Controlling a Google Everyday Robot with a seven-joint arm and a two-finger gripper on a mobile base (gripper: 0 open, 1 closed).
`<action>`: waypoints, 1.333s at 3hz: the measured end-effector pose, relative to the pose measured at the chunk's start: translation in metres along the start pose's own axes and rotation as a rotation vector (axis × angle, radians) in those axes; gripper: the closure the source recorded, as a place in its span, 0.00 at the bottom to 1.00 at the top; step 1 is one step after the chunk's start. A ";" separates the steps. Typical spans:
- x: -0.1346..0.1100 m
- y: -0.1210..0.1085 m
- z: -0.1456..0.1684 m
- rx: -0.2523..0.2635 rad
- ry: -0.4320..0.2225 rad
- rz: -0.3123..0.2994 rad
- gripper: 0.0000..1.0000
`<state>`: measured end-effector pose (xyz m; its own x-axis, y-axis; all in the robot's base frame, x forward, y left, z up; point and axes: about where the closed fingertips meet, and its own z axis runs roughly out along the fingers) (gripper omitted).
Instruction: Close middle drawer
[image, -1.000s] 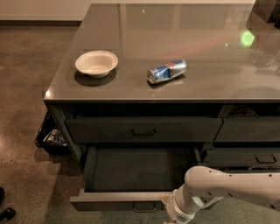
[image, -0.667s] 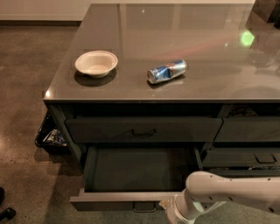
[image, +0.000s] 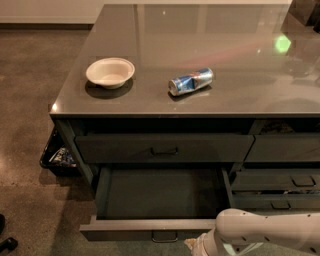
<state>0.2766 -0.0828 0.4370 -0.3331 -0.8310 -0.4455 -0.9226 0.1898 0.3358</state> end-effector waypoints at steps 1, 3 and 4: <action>0.018 -0.023 0.017 0.050 0.034 0.011 0.00; 0.023 -0.076 0.032 0.157 0.088 -0.002 0.00; 0.010 -0.113 0.040 0.202 0.094 -0.040 0.00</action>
Offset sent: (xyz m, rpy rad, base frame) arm 0.0801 -0.0279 -0.0796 -0.1891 -0.1628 -0.0495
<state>0.3699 -0.0914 0.3616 -0.2842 -0.8834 -0.3726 -0.9582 0.2485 0.1418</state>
